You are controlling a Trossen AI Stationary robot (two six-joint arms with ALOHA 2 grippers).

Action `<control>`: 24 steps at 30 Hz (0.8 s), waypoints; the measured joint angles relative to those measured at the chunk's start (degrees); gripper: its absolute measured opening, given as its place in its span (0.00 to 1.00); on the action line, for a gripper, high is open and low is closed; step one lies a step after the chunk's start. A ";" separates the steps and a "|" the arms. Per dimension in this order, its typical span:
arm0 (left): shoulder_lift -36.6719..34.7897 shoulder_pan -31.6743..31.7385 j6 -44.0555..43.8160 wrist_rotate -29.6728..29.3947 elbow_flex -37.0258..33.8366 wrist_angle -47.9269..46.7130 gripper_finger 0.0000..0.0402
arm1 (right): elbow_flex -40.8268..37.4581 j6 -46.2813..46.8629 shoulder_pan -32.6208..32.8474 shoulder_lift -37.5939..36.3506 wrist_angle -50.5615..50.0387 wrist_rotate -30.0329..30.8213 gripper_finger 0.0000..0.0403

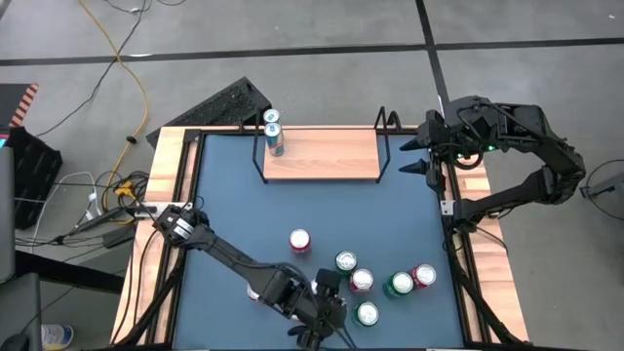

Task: Place canned beverage on shelf
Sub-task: Put the blue soda can on the shelf aligned with the other blue soda cans

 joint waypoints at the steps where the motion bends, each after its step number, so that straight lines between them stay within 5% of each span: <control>1: 0.00 0.00 0.01 -0.28 0.00 0.01 0.71 | 0.00 0.00 0.00 0.00 0.01 0.00 0.59; 24: 0.37 0.65 -5.20 -3.32 -0.90 2.78 0.76 | 0.00 0.02 0.00 0.07 0.01 0.00 0.59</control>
